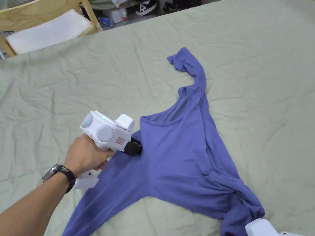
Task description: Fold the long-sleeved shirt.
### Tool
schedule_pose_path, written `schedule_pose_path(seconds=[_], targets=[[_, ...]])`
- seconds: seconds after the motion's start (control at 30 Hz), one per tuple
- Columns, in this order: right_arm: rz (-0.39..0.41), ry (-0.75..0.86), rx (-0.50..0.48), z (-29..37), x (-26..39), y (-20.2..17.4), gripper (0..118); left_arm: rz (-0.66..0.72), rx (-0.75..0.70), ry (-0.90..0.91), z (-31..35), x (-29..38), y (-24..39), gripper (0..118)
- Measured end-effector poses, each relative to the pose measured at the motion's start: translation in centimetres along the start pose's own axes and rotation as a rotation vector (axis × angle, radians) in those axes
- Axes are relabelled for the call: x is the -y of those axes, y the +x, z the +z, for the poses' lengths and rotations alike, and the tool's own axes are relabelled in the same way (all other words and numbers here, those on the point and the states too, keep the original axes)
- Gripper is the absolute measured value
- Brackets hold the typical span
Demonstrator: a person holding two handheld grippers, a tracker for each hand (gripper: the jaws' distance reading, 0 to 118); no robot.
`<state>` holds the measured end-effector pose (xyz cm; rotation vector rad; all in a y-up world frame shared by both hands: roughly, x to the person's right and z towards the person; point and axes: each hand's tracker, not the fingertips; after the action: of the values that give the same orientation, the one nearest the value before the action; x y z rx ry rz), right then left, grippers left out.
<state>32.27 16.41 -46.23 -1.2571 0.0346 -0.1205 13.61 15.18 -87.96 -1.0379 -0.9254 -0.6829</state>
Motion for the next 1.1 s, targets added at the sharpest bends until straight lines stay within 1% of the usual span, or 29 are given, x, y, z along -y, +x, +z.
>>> schedule_pose_path(seconds=[0.07, 0.1, 0.13, 0.2, 0.23, 0.3, 0.37, 0.4, 0.47, 0.5, 0.57, 0.67, 0.73, 0.8, 0.93, 1.0, 1.03, 1.1], targets=[[0.000, -0.001, 0.004, -0.1, 0.0, -0.1, 7, 0.027, -0.012, 0.029, 0.2, 0.2, 0.2, 71], [0.004, -0.001, 0.007, -0.1, 0.0, -0.2, 7, 0.029, -0.022, 0.041, 0.7, 0.4, 0.5, 68], [0.004, 0.000, 0.011, -0.1, 0.0, -0.2, 7, 0.014, -0.035, 0.067, 1.2, 0.8, 0.9, 60], [0.003, 0.004, 0.019, -0.1, 0.0, -0.4, 7, -0.023, -0.065, 0.113, 1.8, 1.3, 2.0, 19], [0.008, 0.006, 0.024, 0.0, 0.0, -0.5, 7, -0.044, -0.114, 0.130, 2.0, 1.4, 2.9, 5], [0.016, 0.022, 0.035, 0.2, 0.2, -0.8, 7, -0.077, -0.175, 0.140, 1.9, 2.1, 4.6, 5], [0.033, 0.061, 0.054, 0.7, 0.5, -1.0, 7, -0.033, -0.158, 0.156, 2.1, 2.7, 5.2, 4], [0.042, 0.088, 0.061, 1.1, 0.5, -1.2, 7, 0.020, -0.154, 0.172, 2.7, 2.8, 5.0, 4], [0.046, 0.149, 0.077, 2.6, 0.5, -1.3, 7, 0.154, -0.084, 0.214, 4.6, 3.7, 4.0, 4], [0.047, 0.176, 0.082, 3.5, 0.4, -1.3, 7, 0.188, -0.062, 0.231, 5.7, 4.2, 3.9, 4], [0.054, 0.247, 0.093, 5.8, -0.1, -1.2, 7, 0.227, -0.099, 0.275, 8.8, 5.3, 3.5, 4], [0.092, 0.343, 0.123, 9.6, -1.1, -1.3, 7, 0.335, -0.073, 0.385, 13.7, 7.5, 2.9, 4], [0.097, 0.431, 0.143, 12.4, -1.6, -1.2, 7, 0.389, -0.067, 0.447, 17.1, 8.7, 2.5, 4], [0.085, 0.500, 0.139, 14.9, -2.2, -0.9, 7, 0.420, -0.074, 0.512, 20.9, 9.9, 2.4, 4], [0.074, 0.624, 0.142, 19.1, -3.8, -0.1, 7, 0.428, -0.094, 0.607, 28.4, 10.9, 2.7, 4], [0.062, 0.691, 0.119, 21.6, -5.2, 0.3, 7, 0.432, -0.126, 0.669, 32.2, 11.2, 2.8, 4], [0.066, 0.712, 0.111, 22.7, -6.0, 0.4, 7, 0.446, -0.129, 0.702, 34.0, 11.3, 2.6, 4], [0.087, 0.784, 0.129, 25.2, -7.6, 0.5, 7, 0.473, -0.138, 0.767, 37.4, 11.1, 2.2, 4]])
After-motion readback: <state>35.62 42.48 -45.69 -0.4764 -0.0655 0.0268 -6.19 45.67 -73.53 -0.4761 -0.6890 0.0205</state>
